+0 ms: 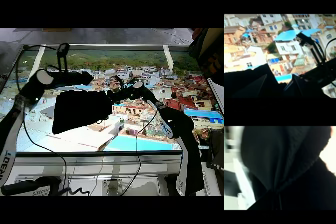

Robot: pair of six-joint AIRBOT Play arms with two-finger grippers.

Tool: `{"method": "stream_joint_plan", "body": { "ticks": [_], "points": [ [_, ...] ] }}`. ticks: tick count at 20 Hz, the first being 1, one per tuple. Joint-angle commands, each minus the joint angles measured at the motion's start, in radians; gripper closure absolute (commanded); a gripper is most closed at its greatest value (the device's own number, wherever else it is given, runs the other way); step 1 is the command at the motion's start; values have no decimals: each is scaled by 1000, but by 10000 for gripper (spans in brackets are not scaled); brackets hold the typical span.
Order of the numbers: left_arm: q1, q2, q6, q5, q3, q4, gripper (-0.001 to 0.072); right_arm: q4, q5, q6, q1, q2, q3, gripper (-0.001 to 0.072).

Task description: Fold the clothes and pants, and hang the long-sleeved shirts on hangers.

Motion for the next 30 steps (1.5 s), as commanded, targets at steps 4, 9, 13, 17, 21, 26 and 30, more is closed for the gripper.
{"method": "stream_joint_plan", "body": {
  "ticks": [4, 9, 13, 17, 21, 26, 30],
  "points": [
    [99, 127, 1, -35, 0, -1, 365, 35, 87, -36, -176, 97, 1, 687],
    [97, 136, 0, -90, 0, -2, 364, -376, 163, 24, -241, 101, 1, 133],
    [97, 134, 1, -104, 0, 2, 365, -473, 87, 20, -256, 101, 1, 75],
    [97, 134, 0, -104, 0, 2, 365, -538, 110, -127, -204, 101, 1, 35],
    [97, 134, 0, -104, 0, 2, 365, -599, -56, -135, -126, 101, 1, 17],
    [97, 134, 0, -104, 0, 2, 365, -768, -190, 141, -103, 99, 1, 19],
    [97, 134, 0, -105, 0, 1, 365, -740, -25, 274, -156, 73, 1, 44]
  ]
}}
